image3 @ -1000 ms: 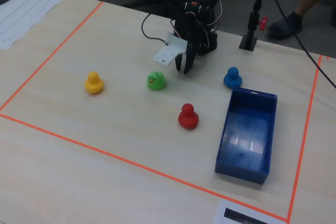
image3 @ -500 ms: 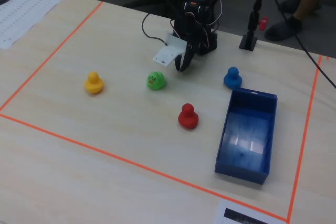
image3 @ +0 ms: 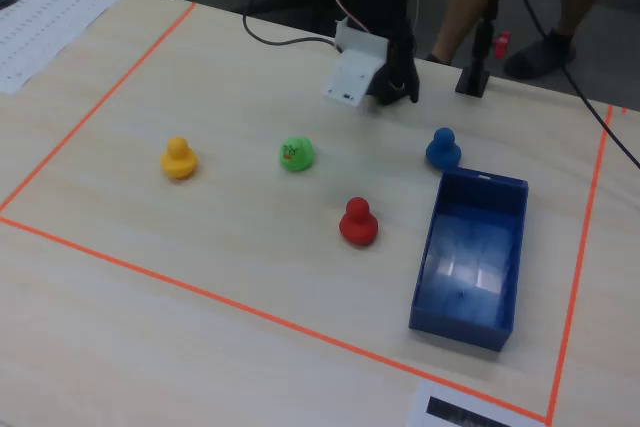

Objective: Grasp blue duck and put it into box.

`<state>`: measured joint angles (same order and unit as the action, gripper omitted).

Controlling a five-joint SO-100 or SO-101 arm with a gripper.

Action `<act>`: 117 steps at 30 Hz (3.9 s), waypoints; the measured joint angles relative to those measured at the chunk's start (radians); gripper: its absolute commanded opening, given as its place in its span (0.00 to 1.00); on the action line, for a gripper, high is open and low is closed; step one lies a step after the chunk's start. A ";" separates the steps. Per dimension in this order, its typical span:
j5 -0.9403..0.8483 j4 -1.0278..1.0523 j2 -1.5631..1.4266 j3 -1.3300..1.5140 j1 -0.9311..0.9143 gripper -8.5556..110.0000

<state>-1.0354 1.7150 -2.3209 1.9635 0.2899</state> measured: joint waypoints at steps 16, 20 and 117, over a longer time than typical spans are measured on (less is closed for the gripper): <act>0.247 -0.210 0.221 0.146 0.460 0.41; 0.247 -0.298 0.221 0.235 0.456 0.41; 0.371 -0.261 1.052 -0.945 0.250 0.07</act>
<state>-0.6642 1.4542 -1.2686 1.0186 0.5400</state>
